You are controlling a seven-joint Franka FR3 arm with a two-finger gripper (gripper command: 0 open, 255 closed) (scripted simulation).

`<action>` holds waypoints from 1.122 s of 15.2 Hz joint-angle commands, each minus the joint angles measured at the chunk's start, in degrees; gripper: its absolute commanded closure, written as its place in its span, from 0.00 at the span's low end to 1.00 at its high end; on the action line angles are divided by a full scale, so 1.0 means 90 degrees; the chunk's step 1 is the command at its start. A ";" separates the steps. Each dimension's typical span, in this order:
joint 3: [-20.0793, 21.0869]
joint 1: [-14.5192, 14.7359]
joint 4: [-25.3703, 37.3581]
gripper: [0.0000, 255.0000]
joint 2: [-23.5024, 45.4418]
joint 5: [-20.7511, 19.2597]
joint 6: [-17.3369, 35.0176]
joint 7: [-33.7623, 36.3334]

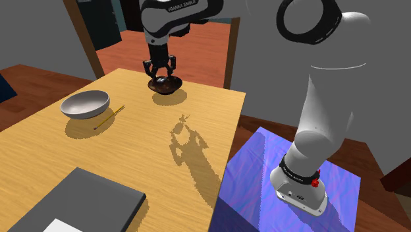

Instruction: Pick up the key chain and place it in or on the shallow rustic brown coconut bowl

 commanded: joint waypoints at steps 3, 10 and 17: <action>-0.0141 -0.0002 0.1408 1.00 0.0909 -0.0205 -0.0522 -0.0242; -0.0321 0.0090 0.3328 1.00 0.2244 -0.0428 -0.1110 -0.0555; -0.0329 0.0022 0.2683 1.00 0.2221 -0.0439 -0.0495 -0.0519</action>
